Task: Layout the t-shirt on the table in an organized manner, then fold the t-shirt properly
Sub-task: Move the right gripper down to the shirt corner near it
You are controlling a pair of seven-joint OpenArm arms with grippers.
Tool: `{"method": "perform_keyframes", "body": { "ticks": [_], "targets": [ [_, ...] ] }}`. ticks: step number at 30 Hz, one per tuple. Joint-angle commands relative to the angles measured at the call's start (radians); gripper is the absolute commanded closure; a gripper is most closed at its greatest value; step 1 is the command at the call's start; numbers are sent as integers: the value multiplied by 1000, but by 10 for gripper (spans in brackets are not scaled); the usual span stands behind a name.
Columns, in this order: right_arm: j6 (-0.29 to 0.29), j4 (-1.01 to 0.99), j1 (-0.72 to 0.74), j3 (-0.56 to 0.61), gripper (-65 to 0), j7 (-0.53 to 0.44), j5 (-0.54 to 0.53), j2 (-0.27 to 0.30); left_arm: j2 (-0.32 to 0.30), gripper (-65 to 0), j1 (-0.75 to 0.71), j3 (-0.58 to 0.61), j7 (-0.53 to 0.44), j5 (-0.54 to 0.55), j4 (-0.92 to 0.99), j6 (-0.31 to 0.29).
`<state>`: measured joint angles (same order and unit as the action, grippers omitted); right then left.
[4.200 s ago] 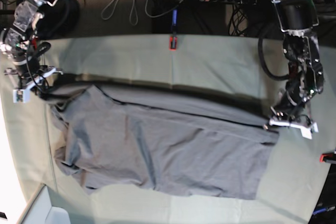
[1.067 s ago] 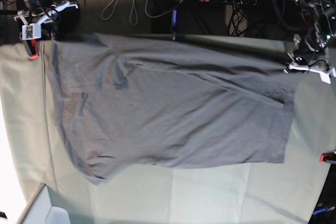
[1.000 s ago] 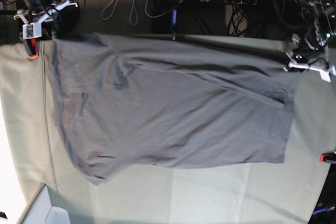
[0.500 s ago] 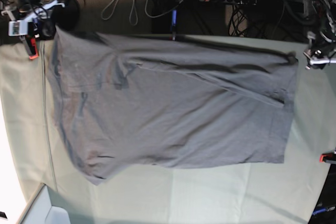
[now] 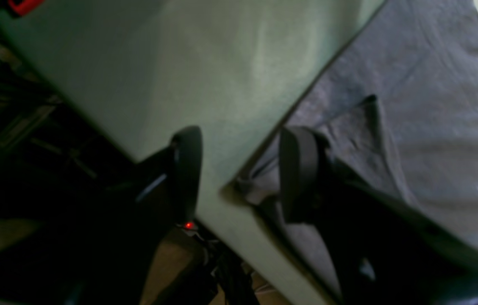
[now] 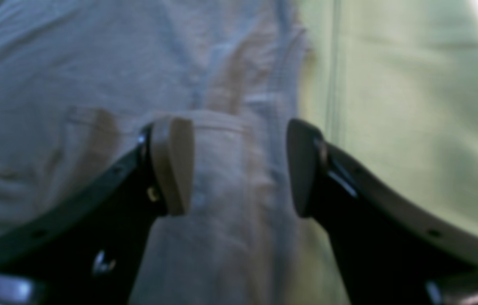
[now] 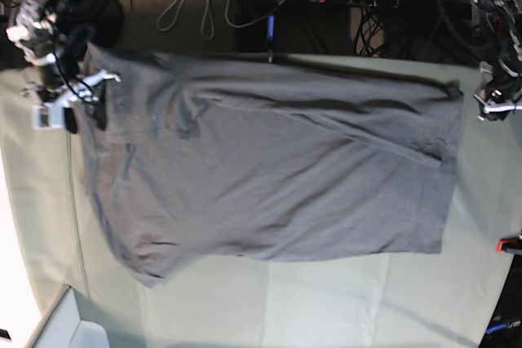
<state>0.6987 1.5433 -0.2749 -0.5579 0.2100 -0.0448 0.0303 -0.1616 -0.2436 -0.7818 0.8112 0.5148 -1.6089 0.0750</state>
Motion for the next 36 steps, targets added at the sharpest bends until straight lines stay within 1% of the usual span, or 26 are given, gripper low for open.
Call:
{"method": "perform_keyframes", "body": {
  "ticks": [1, 5, 7, 11, 18, 20, 24, 27, 30, 32, 36],
  "targets": [
    [-1, -20, 30, -4, -354, -25, 10, 7, -14, -289, -1, -5, -14, 5, -15, -2],
    [-1, -186, 131, -4, -354, -27, 136, 6, -14, -289, -7, -6, -14, 5, -21, -2],
    [-1, -249, 168, -9, -354, -30, 173, 6, -14, -289, -7, -6, -14, 0, -21, -2],
    [-1, -312, 184, -11, -353, -31, 174, 33, -14, -289, -7, -6, -14, -3, -20, -2],
    [-1, -312, 176, -11, -342, -31, 174, 33, -14, -289, 3, -6, -16, -3, -12, -2],
    [-1, -313, 174, -11, -298, -31, 174, 32, -14, -289, 3, -6, -16, -3, -12, -2],
    [-1, -307, 174, -9, -176, -28, 174, 27, -16, -289, 5, -6, -16, 0, -12, -2],
    [-1, -306, 174, -9, -115, -28, 174, 27, -16, -289, 5, -6, -19, -3, -12, -2],
    [-1, -306, 174, -9, -72, -28, 174, 29, -14, -289, 5, -6, -20, -3, -11, -2],
    [-1, -306, 174, -9, -56, -28, 174, 30, -14, -289, 5, -6, -20, -3, -11, -2],
    [-1, -304, 174, -9, -53, -28, 174, 30, -14, -289, 5, -6, -20, -3, -11, -2]
  ]
}}
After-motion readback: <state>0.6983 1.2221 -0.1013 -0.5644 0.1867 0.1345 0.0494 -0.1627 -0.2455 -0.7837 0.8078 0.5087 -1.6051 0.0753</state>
